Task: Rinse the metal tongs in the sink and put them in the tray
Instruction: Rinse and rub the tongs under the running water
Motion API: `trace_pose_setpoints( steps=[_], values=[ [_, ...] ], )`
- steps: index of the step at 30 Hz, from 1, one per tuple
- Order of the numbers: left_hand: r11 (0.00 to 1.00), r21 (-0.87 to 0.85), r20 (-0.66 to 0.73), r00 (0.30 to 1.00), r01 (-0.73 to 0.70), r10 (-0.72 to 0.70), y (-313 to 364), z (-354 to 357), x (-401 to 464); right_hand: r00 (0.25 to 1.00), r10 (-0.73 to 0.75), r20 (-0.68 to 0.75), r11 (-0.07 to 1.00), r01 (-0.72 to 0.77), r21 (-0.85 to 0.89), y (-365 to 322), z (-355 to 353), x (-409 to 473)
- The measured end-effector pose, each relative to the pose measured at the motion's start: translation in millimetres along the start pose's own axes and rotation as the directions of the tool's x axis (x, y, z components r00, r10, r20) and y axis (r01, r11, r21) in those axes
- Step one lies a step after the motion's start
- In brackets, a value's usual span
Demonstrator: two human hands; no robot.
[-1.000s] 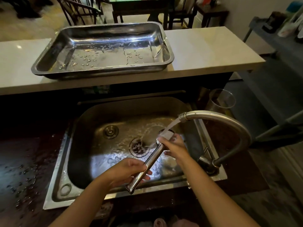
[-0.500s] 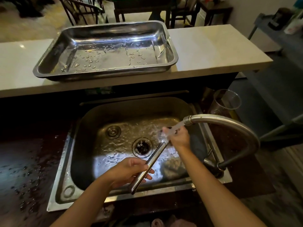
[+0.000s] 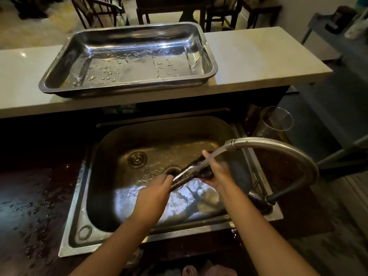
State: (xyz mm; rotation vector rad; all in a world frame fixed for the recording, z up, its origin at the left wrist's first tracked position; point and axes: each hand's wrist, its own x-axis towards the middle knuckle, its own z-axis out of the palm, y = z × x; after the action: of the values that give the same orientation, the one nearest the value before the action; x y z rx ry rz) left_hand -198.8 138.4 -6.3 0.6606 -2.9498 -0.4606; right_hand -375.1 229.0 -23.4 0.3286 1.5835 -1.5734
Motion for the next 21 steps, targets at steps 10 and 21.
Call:
trace_pose_setpoints(
  steps=[10,21],
  values=[
    [0.56,-0.634,0.585,0.804,0.534,-0.104,-8,-9,19,0.977,-0.18,0.114,0.967,0.197,-0.16,2,-14,3],
    [0.234,-0.737,0.623,0.771,0.634,-0.131,9,-1,14,0.873,-0.468,-0.137,0.795,0.348,-0.497,-18,-3,10]
  ],
)
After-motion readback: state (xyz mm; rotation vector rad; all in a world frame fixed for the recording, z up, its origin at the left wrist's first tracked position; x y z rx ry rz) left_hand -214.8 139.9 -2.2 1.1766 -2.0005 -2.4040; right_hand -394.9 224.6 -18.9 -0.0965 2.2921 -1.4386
